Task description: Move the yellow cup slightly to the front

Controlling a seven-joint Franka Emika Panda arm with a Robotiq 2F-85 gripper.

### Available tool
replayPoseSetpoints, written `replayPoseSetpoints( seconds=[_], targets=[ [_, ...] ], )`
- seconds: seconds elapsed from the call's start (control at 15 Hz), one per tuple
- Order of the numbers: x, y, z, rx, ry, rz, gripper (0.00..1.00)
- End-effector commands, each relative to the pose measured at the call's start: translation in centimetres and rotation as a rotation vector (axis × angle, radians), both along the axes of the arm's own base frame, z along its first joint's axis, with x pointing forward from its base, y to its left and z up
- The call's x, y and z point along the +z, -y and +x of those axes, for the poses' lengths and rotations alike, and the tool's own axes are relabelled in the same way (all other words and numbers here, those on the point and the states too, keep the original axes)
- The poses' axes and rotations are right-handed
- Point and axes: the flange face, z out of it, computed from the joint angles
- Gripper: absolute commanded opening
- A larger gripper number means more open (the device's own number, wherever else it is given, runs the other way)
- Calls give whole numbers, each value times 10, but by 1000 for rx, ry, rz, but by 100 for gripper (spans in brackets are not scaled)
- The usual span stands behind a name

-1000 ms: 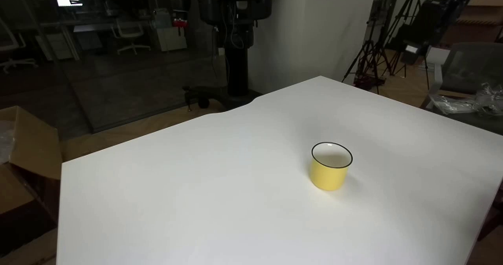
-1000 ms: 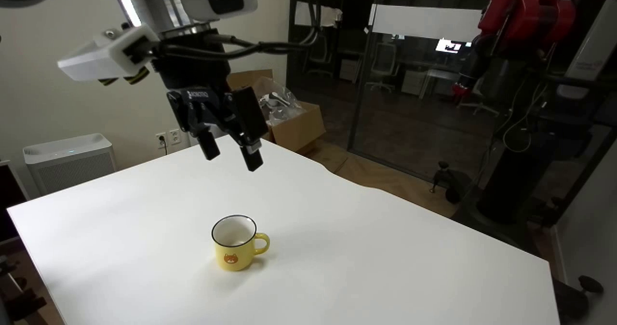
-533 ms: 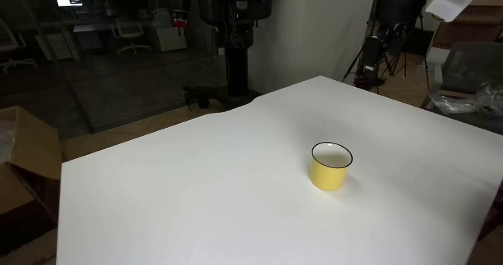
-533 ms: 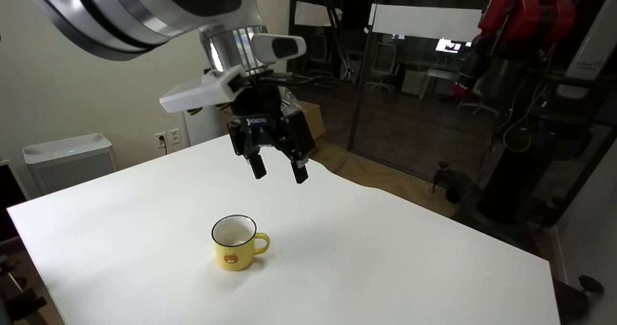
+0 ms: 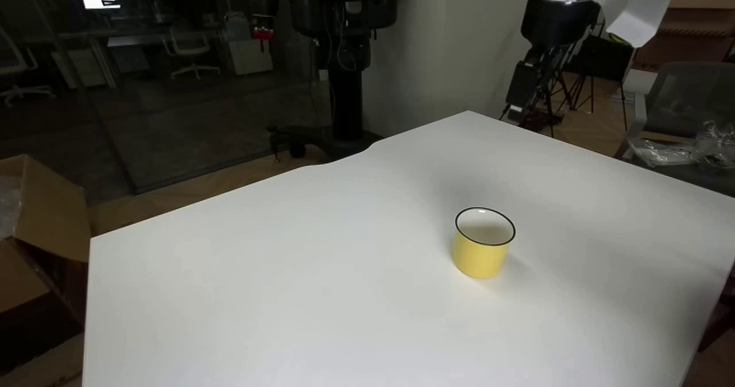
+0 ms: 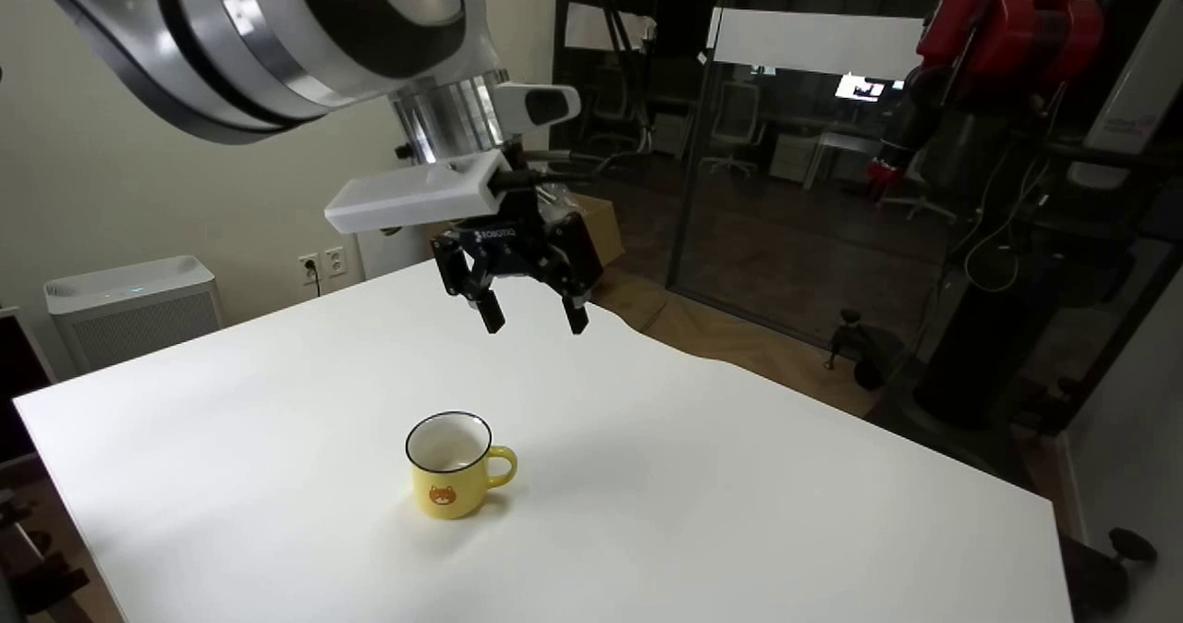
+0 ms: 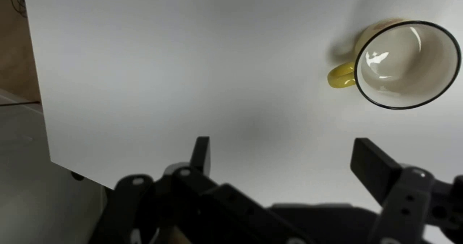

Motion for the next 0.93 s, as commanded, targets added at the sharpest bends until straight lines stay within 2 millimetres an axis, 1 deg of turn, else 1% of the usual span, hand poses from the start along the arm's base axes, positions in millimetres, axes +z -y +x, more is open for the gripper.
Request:
replayPoseSetpoints(
  seconds=[0.0,0.13,0.2,0.33,0.47,0.53,0.67,0.87],
  targets=[
    [-22,-15,12,193,15,46,100],
    [-37,-22,13,298,9,79,100],
    [-27,-19,11,220,6,65,100],
    [-39,-22,12,277,-3,80,100],
    [-43,-22,12,289,-5,81,100],
    [-50,-29,10,321,-27,111,100],
    [-68,-49,-2,396,-79,197,100],
    [-79,-68,-10,507,-162,315,100]
  ],
)
